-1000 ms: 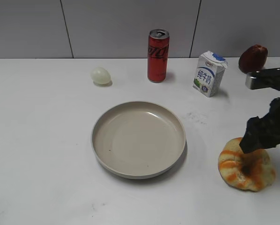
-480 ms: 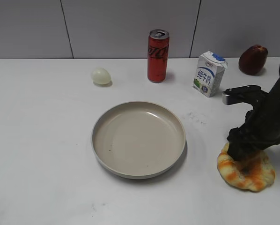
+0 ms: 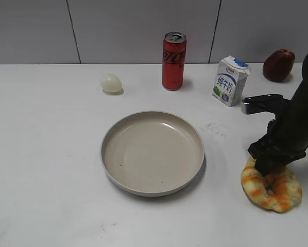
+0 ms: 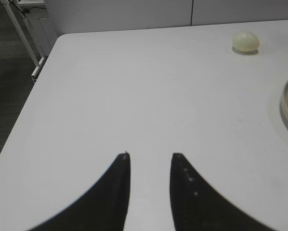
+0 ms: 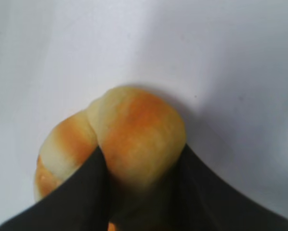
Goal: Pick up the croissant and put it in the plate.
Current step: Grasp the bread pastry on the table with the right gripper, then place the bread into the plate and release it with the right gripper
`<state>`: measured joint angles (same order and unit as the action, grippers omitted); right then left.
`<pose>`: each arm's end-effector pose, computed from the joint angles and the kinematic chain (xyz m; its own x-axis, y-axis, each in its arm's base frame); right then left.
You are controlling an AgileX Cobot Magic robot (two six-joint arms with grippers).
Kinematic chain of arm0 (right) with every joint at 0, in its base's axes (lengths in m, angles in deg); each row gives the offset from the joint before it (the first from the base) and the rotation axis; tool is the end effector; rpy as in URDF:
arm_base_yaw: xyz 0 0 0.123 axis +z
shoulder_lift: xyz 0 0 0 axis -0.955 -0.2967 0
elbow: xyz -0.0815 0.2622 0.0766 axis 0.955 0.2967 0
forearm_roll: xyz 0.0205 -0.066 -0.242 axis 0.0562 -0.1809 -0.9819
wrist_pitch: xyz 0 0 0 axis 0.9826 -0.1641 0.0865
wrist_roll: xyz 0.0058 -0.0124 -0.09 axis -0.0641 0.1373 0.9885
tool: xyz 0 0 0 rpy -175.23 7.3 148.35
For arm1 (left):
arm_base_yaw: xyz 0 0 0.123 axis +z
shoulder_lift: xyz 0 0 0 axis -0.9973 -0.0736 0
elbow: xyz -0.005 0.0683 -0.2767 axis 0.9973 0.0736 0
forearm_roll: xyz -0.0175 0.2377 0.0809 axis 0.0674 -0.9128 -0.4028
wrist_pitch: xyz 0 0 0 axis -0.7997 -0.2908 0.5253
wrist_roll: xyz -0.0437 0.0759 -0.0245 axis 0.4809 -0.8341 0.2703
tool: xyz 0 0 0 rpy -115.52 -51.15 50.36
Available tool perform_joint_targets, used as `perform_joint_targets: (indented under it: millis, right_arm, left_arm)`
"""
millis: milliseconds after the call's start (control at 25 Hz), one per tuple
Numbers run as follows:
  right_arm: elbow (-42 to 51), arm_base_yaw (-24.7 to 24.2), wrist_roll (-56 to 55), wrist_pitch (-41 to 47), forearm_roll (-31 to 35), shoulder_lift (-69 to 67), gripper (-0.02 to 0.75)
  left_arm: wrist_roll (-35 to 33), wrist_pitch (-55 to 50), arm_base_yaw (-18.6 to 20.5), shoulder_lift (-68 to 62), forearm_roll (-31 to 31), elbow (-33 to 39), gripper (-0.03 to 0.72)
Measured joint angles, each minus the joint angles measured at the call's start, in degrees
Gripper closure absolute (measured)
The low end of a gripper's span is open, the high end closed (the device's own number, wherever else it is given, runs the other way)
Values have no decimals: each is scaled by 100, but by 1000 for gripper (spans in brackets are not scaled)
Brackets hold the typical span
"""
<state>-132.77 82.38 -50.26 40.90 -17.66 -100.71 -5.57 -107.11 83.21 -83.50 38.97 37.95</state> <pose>0.3069 0.0625 0.1197 -0.9382 -0.3456 -0.0194 -0.3455 0.9317 0.1120 -0.0076 -0.0050 0.2817 -0.4157 0.1328 -0.8997 0.1472 0.9861 0.0775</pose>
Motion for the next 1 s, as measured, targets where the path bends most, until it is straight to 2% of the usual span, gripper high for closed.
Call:
perform_joint_targets:
  millis: [200, 480, 640, 840, 1000]
  right_arm:
    - [-604, 650, 22, 674, -229, 309, 515]
    - [-2414, 1991, 28, 1093, -54, 326, 515]
    - [-3421, 2580, 28, 1193, 5, -219, 515]
    - [-4171, 2795, -3, 1260, 4, -1457, 515]
    - [-4207, 2795, -19, 1325, -104, -1801, 515]
  left_arm:
    - [0, 0, 0, 0, 0, 0, 461]
    - [0, 0, 0, 0, 0, 0, 461]
    - [0, 0, 0, 0, 0, 0, 461]
    - [0, 0, 0, 0, 0, 0, 461]
    - [0, 0, 0, 0, 0, 0, 461]
